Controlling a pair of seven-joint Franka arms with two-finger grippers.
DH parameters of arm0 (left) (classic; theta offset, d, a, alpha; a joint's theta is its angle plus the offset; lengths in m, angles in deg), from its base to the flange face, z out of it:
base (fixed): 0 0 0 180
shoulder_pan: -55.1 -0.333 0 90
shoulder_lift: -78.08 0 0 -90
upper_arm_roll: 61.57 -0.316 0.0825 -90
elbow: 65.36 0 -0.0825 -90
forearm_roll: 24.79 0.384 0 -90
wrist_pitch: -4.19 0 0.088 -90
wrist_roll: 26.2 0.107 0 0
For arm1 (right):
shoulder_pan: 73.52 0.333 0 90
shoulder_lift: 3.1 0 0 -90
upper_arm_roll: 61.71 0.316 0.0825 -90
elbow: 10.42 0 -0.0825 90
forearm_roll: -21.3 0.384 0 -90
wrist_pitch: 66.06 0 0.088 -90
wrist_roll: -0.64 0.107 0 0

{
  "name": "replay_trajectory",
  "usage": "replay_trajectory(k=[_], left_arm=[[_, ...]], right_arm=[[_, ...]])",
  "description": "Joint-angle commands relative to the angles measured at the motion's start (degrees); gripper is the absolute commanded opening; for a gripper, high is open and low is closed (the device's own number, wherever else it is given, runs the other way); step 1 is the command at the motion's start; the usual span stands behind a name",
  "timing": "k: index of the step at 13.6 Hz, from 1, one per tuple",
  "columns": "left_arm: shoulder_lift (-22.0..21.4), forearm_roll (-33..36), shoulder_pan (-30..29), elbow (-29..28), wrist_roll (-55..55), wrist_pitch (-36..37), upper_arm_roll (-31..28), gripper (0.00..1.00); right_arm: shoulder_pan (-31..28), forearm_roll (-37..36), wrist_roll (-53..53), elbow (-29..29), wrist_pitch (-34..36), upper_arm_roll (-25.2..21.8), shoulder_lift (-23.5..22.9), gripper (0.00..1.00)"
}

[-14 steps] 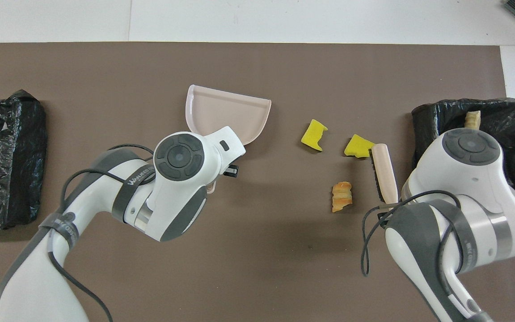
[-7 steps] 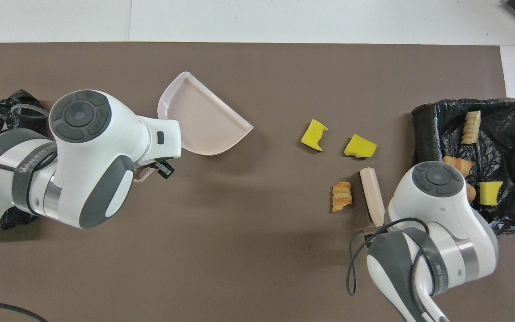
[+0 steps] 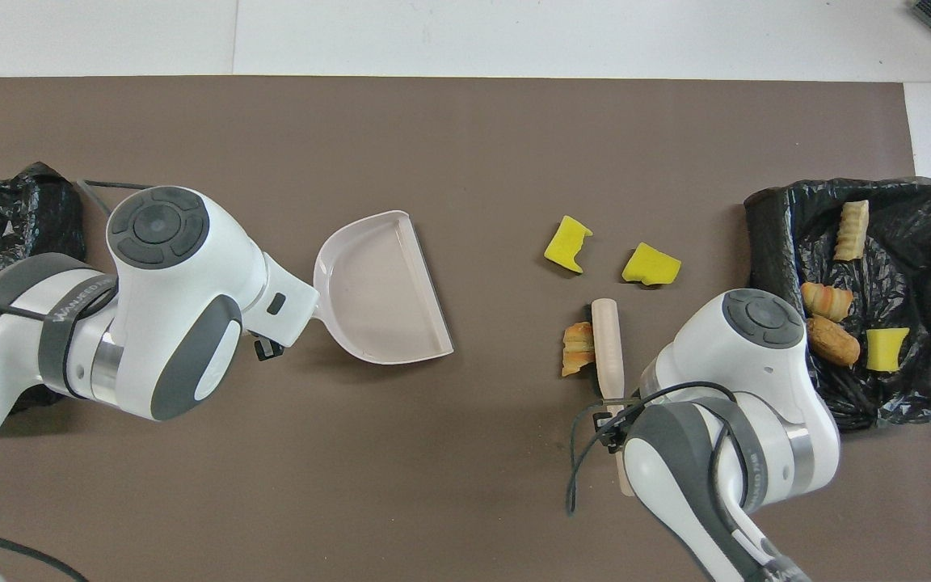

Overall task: Sweep and dump trash in bin
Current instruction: 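Sweep the bread and sponge pieces toward the dustpan with the right gripper's brush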

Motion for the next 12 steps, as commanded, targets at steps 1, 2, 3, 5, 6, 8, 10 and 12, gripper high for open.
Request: replay_trajectory(k=[1, 2, 3, 5, 6, 8, 10, 12], left_arm=[[-3.3, 4.1, 2.1, -5.7, 1.8, -2.3, 0.1, 0.0], [-3.1, 4.2, 2.9, -6.7, 1.8, -3.5, 0.1, 0.0], [-3.3, 4.3, 3.1, -7.6, 1.8, -4.6, 0.1, 0.0], [-3.6, 4.4, 3.8, -8.6, 2.0, -5.6, 0.1, 0.0], [-3.7, 4.4, 3.9, -8.6, 2.0, -5.7, 0.2, 0.0], [-4.2, 4.4, 4.2, -9.4, 2.0, -5.8, 0.2, 0.0], [-4.3, 4.4, 4.8, -9.7, 1.7, -5.9, 0.1, 0.0], [-4.4, 4.4, 4.8, -9.7, 1.3, -6.3, 0.2, 0.0]], right_arm=[[0.1, 7.8, 0.9, -4.9, -0.8, 0.2, -3.9, 0.0], [0.2, 8.3, 1.5, -7.3, -0.2, 0.5, -5.0, 0.0], [1.6, 6.7, 4.0, -10.8, 2.4, 0.2, -6.1, 0.0], [1.3, 0.1, 7.2, -13.9, 5.3, 0.2, -4.3, 0.0], [1.0, -4.7, 7.2, -15.5, 7.7, 0.1, -4.0, 0.0], [0.4, -17.3, 5.7, -16.2, 7.4, 0.1, -4.4, 0.0], [-2.0, -29.6, -2.6, -16.4, 6.9, 0.2, -5.0, 0.0], [-4.1, -37.3, -5.5, -16.7, 4.1, 0.2, -7.5, 0.0]])
